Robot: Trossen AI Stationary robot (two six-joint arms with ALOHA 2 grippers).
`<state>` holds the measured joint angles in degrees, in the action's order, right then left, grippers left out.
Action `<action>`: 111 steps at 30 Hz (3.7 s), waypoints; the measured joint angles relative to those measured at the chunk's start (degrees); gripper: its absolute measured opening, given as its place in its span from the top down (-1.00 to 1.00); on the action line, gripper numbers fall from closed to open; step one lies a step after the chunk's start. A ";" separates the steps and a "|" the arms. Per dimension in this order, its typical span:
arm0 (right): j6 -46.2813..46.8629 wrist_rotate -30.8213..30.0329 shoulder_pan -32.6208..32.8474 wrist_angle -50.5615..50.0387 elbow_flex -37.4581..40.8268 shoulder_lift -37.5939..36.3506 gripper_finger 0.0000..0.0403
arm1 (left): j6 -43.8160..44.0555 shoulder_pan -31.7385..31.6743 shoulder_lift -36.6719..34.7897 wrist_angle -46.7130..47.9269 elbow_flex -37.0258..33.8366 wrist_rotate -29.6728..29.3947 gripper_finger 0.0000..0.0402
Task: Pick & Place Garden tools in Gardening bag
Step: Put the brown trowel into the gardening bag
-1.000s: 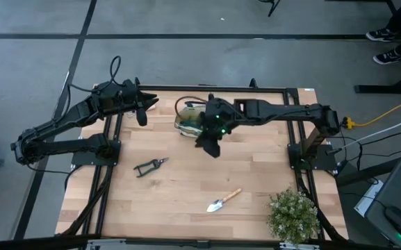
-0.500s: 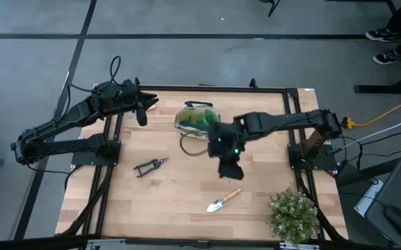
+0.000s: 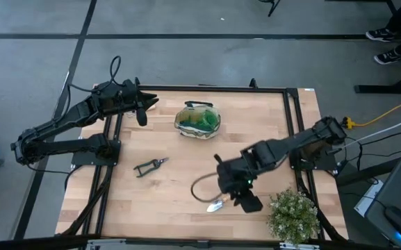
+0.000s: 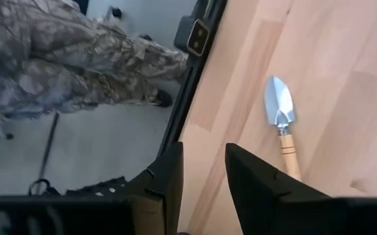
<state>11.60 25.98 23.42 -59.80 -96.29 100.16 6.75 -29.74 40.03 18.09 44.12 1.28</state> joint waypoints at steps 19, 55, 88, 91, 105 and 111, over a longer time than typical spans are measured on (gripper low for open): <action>3.65 -0.94 10.77 2.79 0.00 0.00 0.42 | 0.02 0.00 0.00 0.00 0.00 -0.02 0.57; -11.46 -23.71 11.39 16.39 16.14 -0.04 0.42 | 0.02 0.00 -0.01 0.00 0.00 -0.01 0.57; -14.19 -27.43 9.13 33.56 27.58 0.58 0.42 | 0.01 0.00 -0.02 0.00 0.00 -0.01 0.57; -13.98 -27.43 9.14 34.05 27.58 1.88 0.42 | 0.02 0.00 -0.01 0.00 0.00 -0.02 0.57; -14.19 -27.30 8.24 34.24 27.56 8.86 0.42 | 0.02 0.00 -0.02 0.13 0.00 0.00 0.57; -14.15 -27.46 7.23 34.24 27.56 11.78 0.42 | 0.01 0.00 -0.02 0.14 0.00 -0.01 0.57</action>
<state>-2.55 -1.48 30.65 -25.57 -68.73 111.94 6.76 -29.74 40.01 18.23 44.12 1.27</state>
